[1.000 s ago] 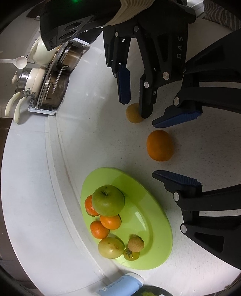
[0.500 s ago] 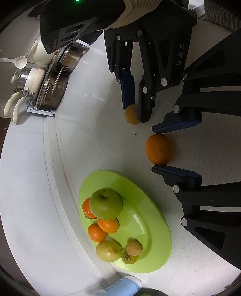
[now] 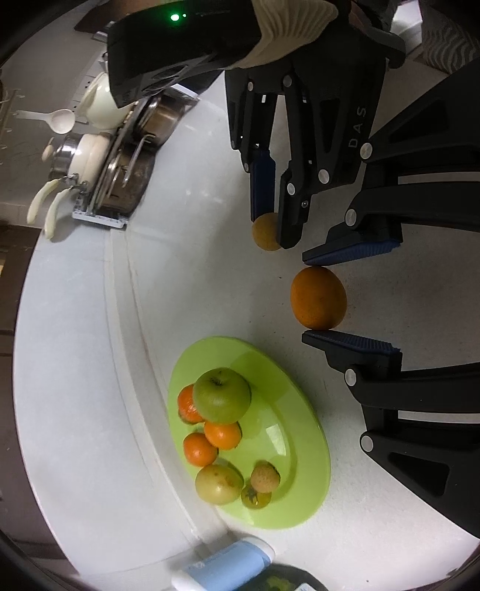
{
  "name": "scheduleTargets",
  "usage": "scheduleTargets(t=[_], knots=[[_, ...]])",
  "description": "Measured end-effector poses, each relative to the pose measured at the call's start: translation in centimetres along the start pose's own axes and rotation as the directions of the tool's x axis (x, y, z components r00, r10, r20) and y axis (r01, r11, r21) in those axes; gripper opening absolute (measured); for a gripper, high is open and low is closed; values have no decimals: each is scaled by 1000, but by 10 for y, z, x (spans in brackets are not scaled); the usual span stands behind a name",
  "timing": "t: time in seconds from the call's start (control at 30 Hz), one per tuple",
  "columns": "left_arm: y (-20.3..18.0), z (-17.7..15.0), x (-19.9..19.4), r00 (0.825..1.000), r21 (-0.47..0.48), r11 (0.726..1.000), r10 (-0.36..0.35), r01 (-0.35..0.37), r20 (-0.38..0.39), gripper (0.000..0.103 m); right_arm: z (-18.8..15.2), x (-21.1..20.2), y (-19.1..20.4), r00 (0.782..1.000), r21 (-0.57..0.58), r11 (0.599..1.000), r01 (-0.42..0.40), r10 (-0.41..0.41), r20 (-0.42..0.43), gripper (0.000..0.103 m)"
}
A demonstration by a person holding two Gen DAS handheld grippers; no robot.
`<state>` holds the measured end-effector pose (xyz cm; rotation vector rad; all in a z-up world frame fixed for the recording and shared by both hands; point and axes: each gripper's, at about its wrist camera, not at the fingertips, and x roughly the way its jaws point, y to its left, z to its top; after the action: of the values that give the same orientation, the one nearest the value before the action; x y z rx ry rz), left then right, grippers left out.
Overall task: Organize fruits
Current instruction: 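Carry the orange and brown fruit in both grippers over the plate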
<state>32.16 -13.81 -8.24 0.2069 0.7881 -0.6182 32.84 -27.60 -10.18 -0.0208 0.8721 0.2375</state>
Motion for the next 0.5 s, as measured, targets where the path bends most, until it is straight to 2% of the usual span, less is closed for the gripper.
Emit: scheduleTargets(t=[0.23, 0.5], knots=[[-2, 2, -29, 997, -24, 999, 39, -38, 64, 36, 4, -21, 11, 999, -8, 1000, 2, -2, 45, 29], [10, 5, -61, 988, -96, 991, 99, -87, 118, 36, 15, -42, 26, 995, -22, 1000, -15, 17, 103, 29]])
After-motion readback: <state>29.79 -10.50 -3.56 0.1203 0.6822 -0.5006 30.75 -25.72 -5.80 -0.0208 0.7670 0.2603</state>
